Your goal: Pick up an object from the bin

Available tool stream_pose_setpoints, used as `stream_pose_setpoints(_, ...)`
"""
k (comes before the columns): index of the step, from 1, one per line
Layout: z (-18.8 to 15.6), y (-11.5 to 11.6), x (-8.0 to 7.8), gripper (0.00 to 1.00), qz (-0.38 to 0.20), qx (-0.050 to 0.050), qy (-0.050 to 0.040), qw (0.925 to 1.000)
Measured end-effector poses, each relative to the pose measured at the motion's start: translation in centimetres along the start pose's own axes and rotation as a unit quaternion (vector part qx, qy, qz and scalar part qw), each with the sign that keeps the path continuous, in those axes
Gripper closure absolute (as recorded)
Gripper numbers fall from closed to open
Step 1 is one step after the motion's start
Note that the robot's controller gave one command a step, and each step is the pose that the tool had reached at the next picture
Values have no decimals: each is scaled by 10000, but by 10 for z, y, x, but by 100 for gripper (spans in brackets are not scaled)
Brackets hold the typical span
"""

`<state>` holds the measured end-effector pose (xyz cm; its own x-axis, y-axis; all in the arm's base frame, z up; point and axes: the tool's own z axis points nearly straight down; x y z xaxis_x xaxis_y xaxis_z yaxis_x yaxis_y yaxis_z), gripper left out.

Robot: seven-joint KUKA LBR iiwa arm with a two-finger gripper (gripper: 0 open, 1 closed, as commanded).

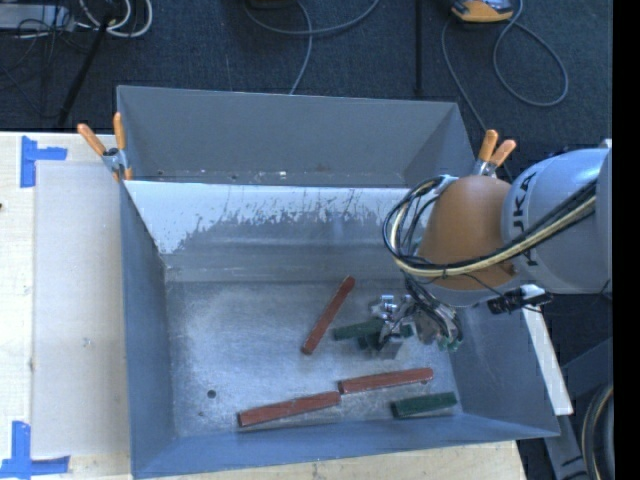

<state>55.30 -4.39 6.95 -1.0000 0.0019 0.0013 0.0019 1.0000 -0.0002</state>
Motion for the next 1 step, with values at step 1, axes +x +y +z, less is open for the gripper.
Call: stream_pose_setpoints(1, -158, -3, 4, 100, -104, 4, -49, 9999)
